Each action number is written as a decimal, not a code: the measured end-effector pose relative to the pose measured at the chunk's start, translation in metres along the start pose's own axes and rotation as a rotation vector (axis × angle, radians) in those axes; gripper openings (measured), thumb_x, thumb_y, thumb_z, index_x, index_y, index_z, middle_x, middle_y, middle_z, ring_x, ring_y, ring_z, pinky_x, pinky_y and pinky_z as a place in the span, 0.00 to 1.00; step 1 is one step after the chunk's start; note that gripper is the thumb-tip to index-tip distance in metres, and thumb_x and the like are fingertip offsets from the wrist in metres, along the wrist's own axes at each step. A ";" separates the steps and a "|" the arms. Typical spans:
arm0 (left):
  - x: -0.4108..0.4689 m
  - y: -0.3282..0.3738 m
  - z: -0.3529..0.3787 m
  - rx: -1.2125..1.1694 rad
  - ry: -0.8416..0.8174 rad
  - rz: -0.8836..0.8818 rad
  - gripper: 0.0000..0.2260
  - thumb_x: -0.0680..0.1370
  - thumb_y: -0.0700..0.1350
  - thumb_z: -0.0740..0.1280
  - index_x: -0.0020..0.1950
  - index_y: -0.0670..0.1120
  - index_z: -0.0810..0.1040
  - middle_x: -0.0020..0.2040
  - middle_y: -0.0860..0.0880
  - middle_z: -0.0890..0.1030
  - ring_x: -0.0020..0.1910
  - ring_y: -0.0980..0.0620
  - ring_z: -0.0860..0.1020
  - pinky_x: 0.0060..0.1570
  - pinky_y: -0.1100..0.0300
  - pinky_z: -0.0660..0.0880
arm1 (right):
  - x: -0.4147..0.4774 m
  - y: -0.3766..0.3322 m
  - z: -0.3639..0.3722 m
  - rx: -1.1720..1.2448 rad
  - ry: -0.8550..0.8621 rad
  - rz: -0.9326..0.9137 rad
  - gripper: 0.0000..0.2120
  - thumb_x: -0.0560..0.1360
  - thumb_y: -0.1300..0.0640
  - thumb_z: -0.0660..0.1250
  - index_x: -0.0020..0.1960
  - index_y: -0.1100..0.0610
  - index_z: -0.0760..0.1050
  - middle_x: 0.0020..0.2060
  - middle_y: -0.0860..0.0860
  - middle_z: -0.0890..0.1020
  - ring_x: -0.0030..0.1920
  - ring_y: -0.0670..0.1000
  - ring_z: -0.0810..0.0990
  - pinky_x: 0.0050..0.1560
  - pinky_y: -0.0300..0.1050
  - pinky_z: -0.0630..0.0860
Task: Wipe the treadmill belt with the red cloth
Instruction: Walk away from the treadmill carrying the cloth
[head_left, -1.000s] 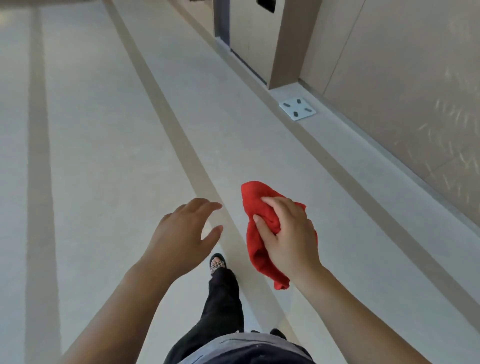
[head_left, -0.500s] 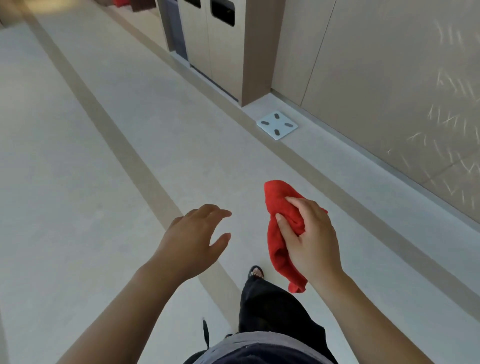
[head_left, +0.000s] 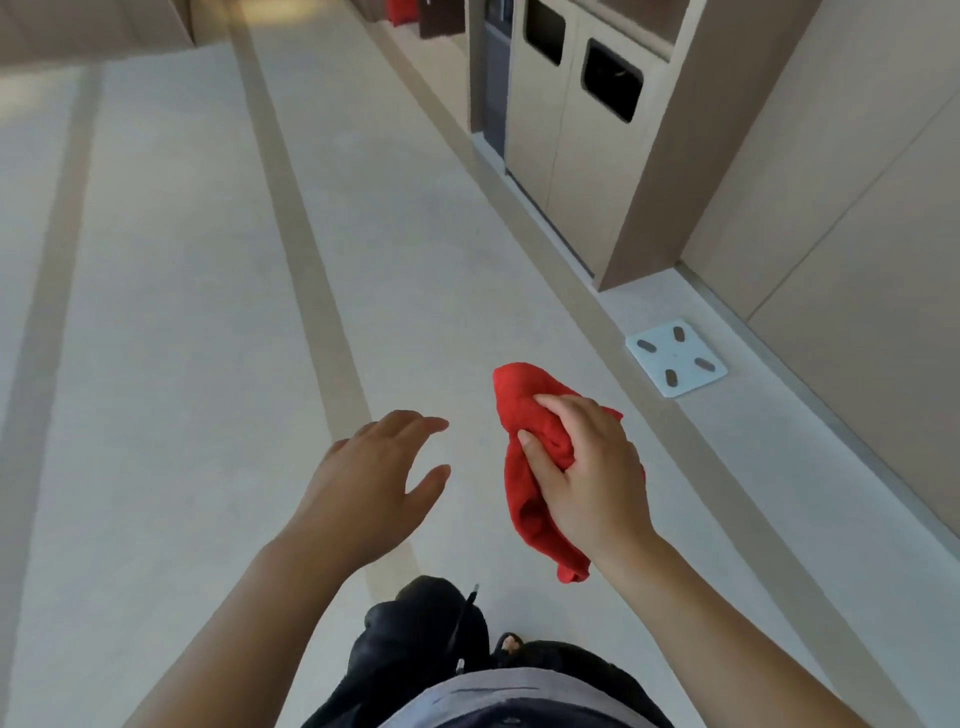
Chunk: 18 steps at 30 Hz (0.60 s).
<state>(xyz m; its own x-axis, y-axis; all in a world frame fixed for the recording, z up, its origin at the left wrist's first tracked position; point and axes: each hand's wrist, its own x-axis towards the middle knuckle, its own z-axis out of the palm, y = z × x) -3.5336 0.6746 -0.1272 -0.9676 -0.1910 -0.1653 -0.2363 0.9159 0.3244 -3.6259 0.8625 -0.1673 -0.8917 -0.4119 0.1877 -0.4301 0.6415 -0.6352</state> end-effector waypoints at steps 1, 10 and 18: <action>0.019 -0.011 -0.006 -0.009 0.015 -0.039 0.20 0.78 0.59 0.56 0.70 0.61 0.62 0.69 0.60 0.67 0.51 0.56 0.76 0.58 0.58 0.68 | 0.027 -0.001 0.009 0.011 -0.020 -0.019 0.17 0.76 0.42 0.60 0.62 0.47 0.72 0.59 0.43 0.77 0.59 0.48 0.74 0.56 0.43 0.71; 0.263 -0.097 -0.067 -0.013 0.064 -0.092 0.21 0.78 0.58 0.57 0.71 0.58 0.62 0.68 0.59 0.68 0.52 0.54 0.76 0.58 0.57 0.68 | 0.288 0.016 0.089 0.085 -0.086 -0.037 0.17 0.76 0.44 0.62 0.62 0.48 0.72 0.60 0.43 0.77 0.59 0.47 0.73 0.59 0.49 0.73; 0.530 -0.095 -0.136 0.072 0.006 0.206 0.22 0.78 0.58 0.56 0.71 0.58 0.61 0.69 0.59 0.68 0.64 0.55 0.70 0.62 0.57 0.67 | 0.495 0.060 0.080 0.089 0.102 0.148 0.19 0.75 0.40 0.59 0.62 0.46 0.71 0.59 0.41 0.76 0.59 0.46 0.73 0.60 0.51 0.74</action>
<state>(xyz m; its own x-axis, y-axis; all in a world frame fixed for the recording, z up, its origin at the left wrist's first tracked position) -4.0367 0.4386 -0.1186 -0.9954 0.0011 -0.0963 -0.0264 0.9588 0.2829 -4.0818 0.6455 -0.1729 -0.9559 -0.2470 0.1591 -0.2830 0.6289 -0.7242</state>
